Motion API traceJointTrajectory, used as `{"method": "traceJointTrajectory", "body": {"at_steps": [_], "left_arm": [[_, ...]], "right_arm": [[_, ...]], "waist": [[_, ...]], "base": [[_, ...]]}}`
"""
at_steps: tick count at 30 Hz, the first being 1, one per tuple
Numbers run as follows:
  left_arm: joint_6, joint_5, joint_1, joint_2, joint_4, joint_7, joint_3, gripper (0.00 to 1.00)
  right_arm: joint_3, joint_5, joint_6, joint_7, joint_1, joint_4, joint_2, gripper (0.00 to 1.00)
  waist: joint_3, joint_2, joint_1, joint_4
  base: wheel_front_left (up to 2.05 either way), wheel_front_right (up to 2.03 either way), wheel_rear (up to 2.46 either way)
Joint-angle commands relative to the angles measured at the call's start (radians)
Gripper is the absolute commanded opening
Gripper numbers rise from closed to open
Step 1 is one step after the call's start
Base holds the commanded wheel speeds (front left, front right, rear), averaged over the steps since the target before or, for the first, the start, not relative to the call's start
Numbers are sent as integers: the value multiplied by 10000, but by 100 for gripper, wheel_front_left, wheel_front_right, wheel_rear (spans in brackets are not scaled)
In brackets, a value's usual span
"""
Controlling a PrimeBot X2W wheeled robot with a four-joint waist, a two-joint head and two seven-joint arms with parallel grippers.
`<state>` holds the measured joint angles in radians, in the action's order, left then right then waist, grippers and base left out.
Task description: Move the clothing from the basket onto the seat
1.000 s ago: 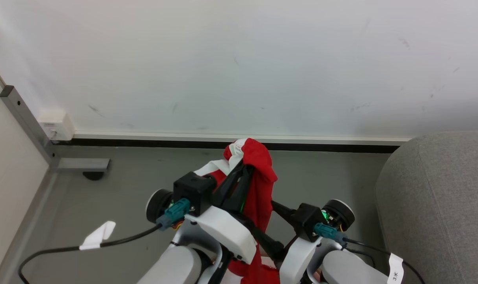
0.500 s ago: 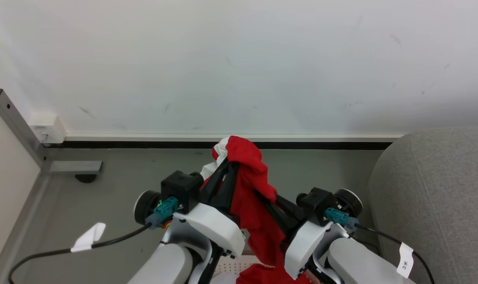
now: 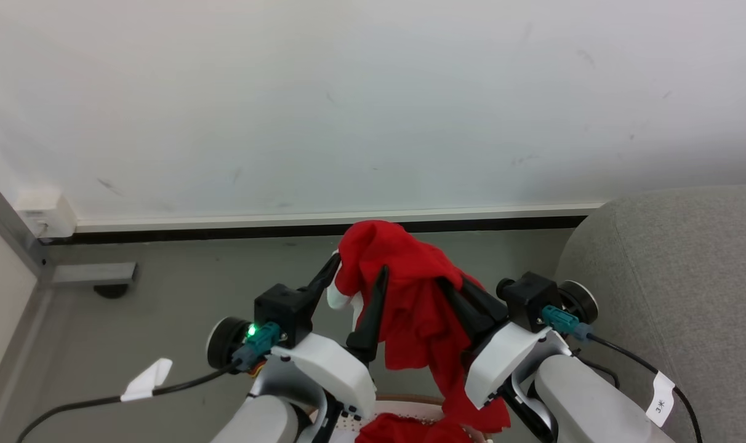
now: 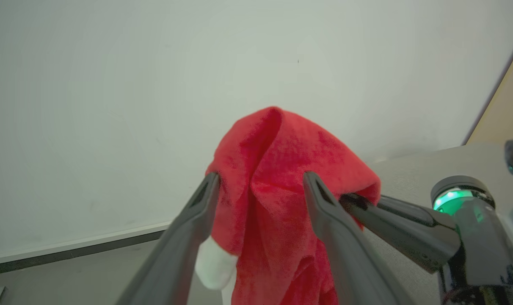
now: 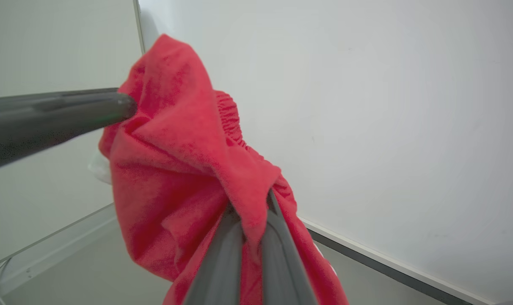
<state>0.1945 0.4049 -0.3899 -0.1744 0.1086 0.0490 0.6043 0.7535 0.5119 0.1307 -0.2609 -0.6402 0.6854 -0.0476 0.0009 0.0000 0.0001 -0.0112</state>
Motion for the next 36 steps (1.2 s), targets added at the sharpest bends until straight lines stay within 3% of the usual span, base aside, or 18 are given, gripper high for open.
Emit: {"method": "traceJointTrajectory", "body": {"at_steps": [1, 10, 27, 36], "left_arm": [[-25, 142, 128, -88, 36, 48, 18, 100], [-48, 205, 313, -139, 35, 29, 138, 100], [-8, 271, 616, -98, -7, 209, 349, 100], [2, 107, 327, -145, -158, 70, 495, 100]], "right_arm": [[-204, -105, 1, -29, 181, -16, -31, 0], [-1241, -358, 1, -29, 388, -230, -456, 0], [-2425, -852, 1, -28, 1212, -1222, -1350, 0], [-2850, -1023, 1, -28, 1323, -1686, -1599, 0]], "waist": [[-18, 0, -1, -81], [-13, 0, -1, -777], [192, 0, -1, -3170], [644, 0, -1, -3485]], "base": [[0, 0, 0], [0, 0, 0], [0, 0, 0], [0, 0, 0]]}}
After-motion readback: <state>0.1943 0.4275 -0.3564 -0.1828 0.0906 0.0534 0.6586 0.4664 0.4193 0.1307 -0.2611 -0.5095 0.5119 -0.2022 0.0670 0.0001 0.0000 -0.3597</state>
